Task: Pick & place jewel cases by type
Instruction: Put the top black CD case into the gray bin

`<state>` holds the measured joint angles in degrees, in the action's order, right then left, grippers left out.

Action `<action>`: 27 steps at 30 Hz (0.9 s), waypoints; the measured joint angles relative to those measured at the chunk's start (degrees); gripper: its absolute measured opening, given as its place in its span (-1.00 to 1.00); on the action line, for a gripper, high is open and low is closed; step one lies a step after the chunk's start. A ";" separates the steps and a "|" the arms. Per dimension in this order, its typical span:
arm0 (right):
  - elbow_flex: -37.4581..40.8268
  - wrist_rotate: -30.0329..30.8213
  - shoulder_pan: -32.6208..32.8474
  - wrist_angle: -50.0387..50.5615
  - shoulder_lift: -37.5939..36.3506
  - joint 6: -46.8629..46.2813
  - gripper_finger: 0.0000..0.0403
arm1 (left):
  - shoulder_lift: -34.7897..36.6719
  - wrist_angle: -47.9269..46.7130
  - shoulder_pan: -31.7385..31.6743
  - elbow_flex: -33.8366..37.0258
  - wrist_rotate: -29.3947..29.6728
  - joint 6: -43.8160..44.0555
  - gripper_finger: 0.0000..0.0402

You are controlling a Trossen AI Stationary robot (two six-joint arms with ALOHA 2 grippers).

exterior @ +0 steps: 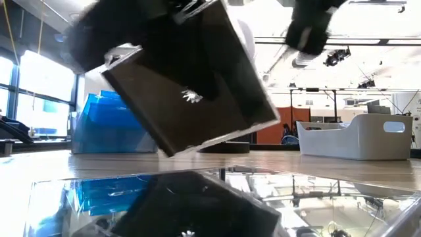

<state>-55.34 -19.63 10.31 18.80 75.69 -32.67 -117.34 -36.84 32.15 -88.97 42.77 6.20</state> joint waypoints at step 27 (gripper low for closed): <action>-0.03 67.59 50.84 45.81 -8.05 -44.60 -0.56 | -4.70 56.53 -33.64 -1.57 -35.15 -59.73 -0.95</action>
<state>-55.37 47.96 61.15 64.60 67.63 -77.27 -122.04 19.69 -1.49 -90.53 7.63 -53.52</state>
